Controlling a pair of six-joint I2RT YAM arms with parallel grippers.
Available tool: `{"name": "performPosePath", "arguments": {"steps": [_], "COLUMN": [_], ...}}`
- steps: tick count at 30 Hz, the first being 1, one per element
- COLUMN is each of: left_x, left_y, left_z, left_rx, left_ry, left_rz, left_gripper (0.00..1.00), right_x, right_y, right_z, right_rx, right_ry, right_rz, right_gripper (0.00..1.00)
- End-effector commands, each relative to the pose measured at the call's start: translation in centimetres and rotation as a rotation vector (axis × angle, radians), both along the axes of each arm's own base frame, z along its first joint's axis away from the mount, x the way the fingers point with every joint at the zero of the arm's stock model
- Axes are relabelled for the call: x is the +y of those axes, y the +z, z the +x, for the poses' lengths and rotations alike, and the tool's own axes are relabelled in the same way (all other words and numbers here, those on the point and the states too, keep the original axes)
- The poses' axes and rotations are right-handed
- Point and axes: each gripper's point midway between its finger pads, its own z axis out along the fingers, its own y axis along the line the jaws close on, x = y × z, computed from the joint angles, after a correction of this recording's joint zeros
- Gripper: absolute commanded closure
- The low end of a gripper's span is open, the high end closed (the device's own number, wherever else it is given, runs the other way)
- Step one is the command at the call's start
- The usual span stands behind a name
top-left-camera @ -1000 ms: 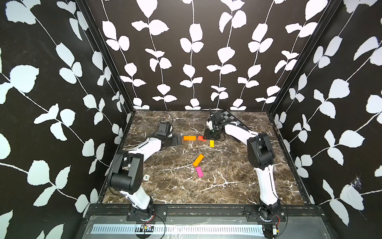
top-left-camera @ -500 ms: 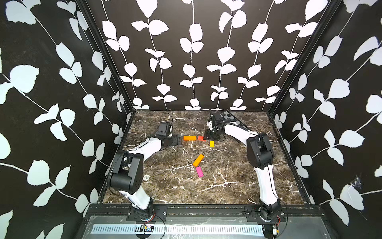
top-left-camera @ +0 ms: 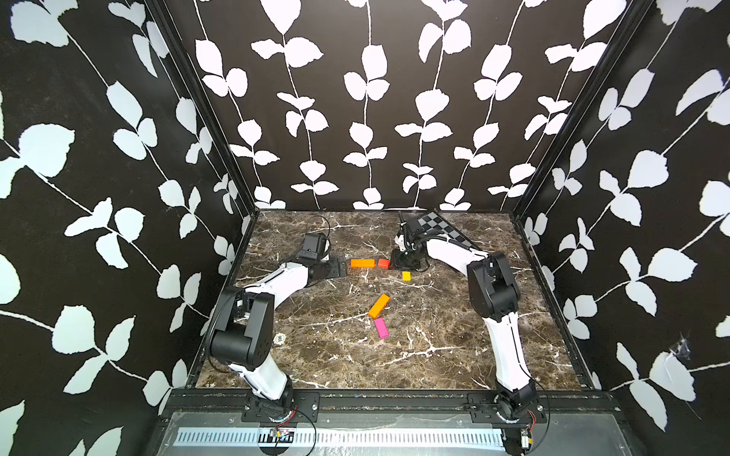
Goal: Assemble the number 7 with building blocks
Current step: Assemble the building block at the center of the board.
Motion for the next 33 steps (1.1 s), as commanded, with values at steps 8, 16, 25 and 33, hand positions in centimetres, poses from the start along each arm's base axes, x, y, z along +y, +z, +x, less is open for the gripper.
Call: {"name": "performPosePath", "arguments": {"steps": [8, 16, 25, 33], "left_x": [0.2, 0.4, 0.4, 0.4], "left_y": [0.6, 0.6, 0.4, 0.4], "left_z": [0.1, 0.0, 0.0, 0.0], "left_rx": [-0.018, -0.019, -0.017, -0.017], "left_ry": [0.005, 0.007, 0.007, 0.008], "left_rz": [-0.008, 0.0, 0.002, 0.002], "left_gripper": [0.03, 0.03, 0.03, 0.03], "right_x": [0.3, 0.7, 0.7, 1.1], "right_y": [0.5, 0.2, 0.1, 0.0], "right_z": [1.4, 1.8, 2.0, 2.2], "right_rx": [-0.03, -0.029, -0.036, -0.034], "right_ry": [-0.02, -0.023, -0.007, 0.023], "right_rz": [0.009, 0.018, 0.008, 0.011], "right_gripper": [0.55, 0.55, 0.55, 0.56]}}
